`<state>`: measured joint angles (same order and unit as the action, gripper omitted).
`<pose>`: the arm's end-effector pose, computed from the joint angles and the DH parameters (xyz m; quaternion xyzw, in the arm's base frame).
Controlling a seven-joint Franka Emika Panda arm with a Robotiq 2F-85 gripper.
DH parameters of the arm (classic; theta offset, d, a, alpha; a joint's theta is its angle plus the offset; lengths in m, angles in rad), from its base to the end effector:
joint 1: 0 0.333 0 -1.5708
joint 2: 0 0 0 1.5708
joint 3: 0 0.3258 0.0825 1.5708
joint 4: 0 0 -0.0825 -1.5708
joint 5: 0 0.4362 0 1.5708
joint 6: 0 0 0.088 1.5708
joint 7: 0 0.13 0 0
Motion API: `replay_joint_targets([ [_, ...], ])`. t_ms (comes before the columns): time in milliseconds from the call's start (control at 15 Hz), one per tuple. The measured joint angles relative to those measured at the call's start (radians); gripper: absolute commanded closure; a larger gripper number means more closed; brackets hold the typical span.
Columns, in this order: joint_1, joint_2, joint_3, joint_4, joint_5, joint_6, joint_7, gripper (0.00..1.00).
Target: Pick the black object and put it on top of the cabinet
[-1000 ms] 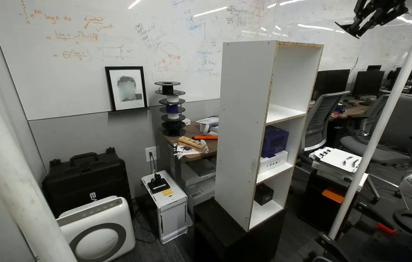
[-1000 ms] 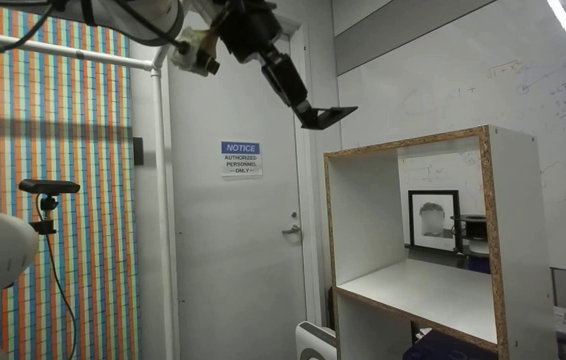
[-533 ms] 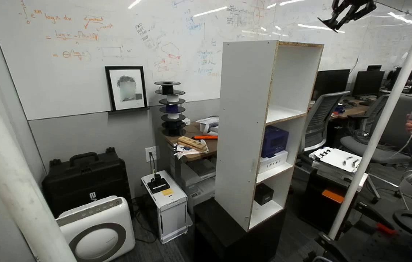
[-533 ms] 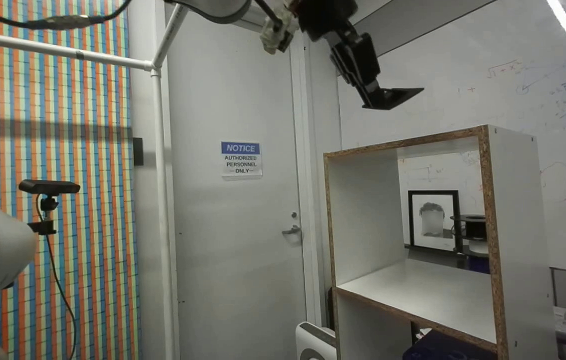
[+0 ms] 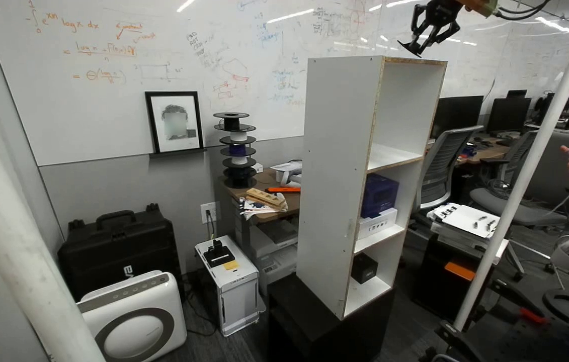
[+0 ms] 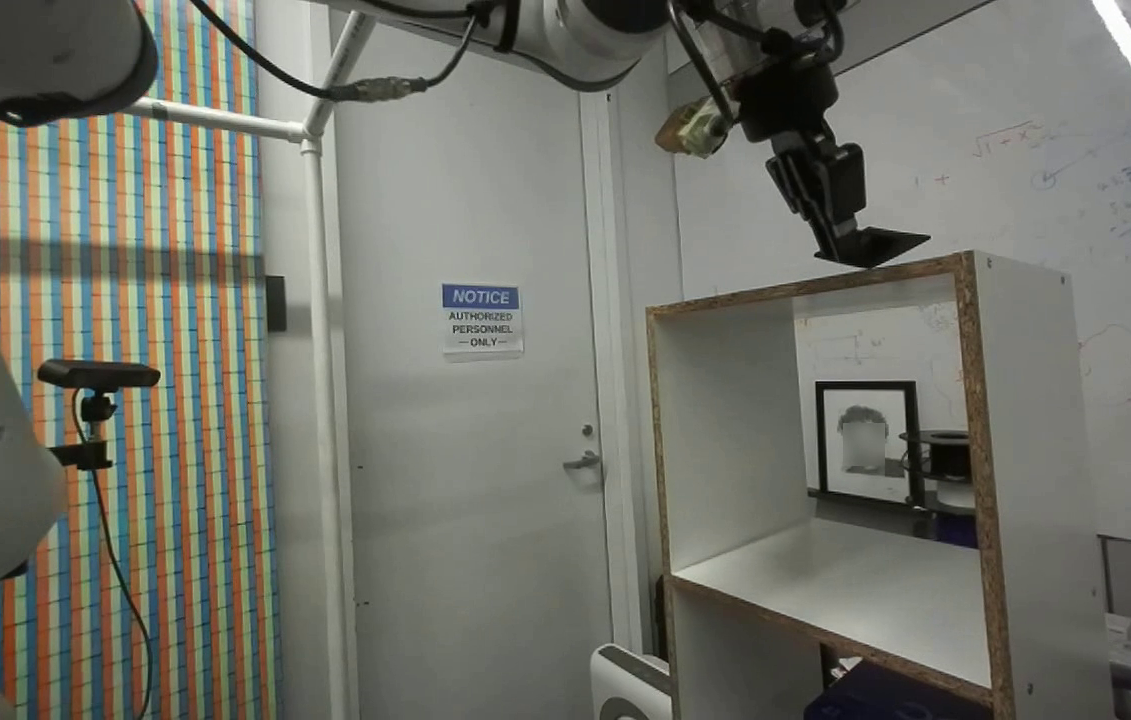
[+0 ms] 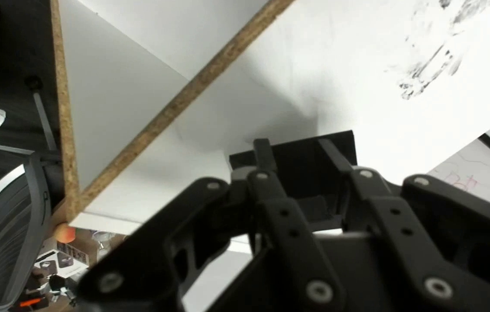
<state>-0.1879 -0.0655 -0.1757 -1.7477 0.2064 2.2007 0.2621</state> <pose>0.6055 -0.2221 0.6283 -0.9025 0.3325 -0.2591 0.0885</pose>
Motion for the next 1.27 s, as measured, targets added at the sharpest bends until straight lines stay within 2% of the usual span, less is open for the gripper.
replay_joint_targets([
  [200, 0.010, 0.039, 0.009, 0.076, -0.002, -0.096, 0.011, 0.23],
  [400, 0.023, 0.034, 0.022, 0.100, -0.005, -0.215, 0.011, 0.01],
  [600, 0.038, -0.002, 0.038, 0.080, -0.007, -0.306, 0.005, 0.00],
  [733, 0.050, -0.057, 0.051, 0.024, -0.010, -0.360, -0.012, 0.00],
  [1267, 0.072, -0.370, 0.081, -0.442, -0.057, -0.565, -0.141, 0.00],
])
